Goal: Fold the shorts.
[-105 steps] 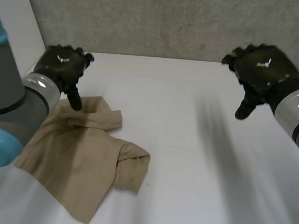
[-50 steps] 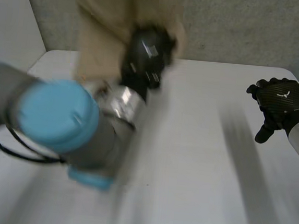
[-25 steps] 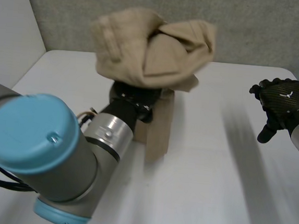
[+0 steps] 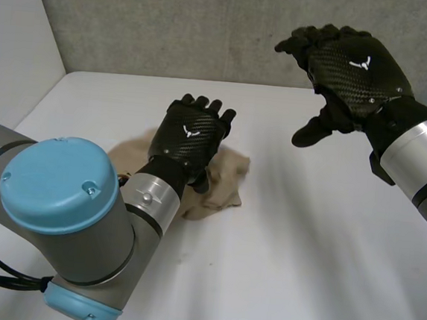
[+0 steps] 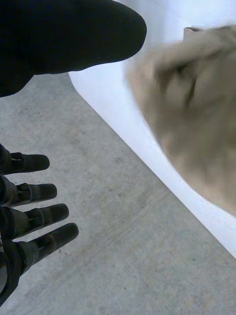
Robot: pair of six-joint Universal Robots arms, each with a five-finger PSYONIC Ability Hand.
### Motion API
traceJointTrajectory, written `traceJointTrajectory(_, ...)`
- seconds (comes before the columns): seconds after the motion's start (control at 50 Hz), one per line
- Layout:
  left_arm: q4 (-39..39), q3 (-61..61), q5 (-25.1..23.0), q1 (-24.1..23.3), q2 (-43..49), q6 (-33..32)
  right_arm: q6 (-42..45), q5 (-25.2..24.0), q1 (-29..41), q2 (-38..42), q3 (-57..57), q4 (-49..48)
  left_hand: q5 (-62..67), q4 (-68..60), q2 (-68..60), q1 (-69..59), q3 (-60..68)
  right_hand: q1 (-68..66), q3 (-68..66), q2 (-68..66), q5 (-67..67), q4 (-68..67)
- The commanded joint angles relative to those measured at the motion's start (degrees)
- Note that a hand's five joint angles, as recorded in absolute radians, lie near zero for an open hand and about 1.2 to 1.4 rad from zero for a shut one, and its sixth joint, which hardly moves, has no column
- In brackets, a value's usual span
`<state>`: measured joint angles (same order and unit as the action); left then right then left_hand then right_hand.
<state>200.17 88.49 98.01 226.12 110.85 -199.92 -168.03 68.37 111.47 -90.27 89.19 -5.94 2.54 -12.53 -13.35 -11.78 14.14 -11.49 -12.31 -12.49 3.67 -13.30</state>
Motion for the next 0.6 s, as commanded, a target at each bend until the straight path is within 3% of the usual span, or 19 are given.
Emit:
traceJointTrajectory(0.02,0.0,-0.2,0.0,0.1,-0.4,0.0,0.2,0.4,-0.7,0.4,0.0,-1.0,-0.1,0.1,0.9,-0.6,-1.7,1.5,2.3,2.5,-3.7,3.3)
traceJointTrajectory(0.1,-0.1,-0.8,0.2,0.1,-2.3,-0.1,0.5,2.5,-1.2,0.6,0.7,-0.9,-0.5,0.5,1.3,-0.3,-2.1,1.5,2.3,2.5,-3.7,3.3)
traceJointTrajectory(0.18,-0.4,-1.0,0.3,3.1,-5.5,0.0,1.1,4.1,-1.3,2.3,2.2,-1.0,-0.6,0.6,1.5,-0.1,-2.2,1.5,2.3,2.5,-3.7,3.3)
traceJointTrajectory(0.26,-3.5,-1.4,0.5,13.5,-6.1,0.3,2.7,4.2,-1.3,4.0,4.1,-0.7,-0.1,0.1,0.9,-0.6,-1.7,1.5,2.3,2.5,-3.7,3.3)
traceJointTrajectory(0.34,-9.0,-1.7,0.3,20.5,-5.0,1.0,5.0,4.3,-1.3,4.4,6.0,-0.6,-0.3,0.3,1.1,-0.5,-1.9,1.5,2.3,2.5,-3.7,3.3)
traceJointTrajectory(0.48,-15.4,-3.2,-0.1,26.4,1.6,6.5,7.3,4.4,-1.2,5.6,8.2,-0.9,-0.1,0.1,0.9,-0.6,-1.7,1.5,2.3,2.5,-3.7,3.3)
traceJointTrajectory(0.6,-18.5,-6.4,-3.4,33.9,5.9,13.7,7.4,4.5,-0.6,7.9,8.4,-0.9,5.4,-5.4,-4.6,-6.2,3.8,1.5,2.3,2.5,-3.7,3.3)
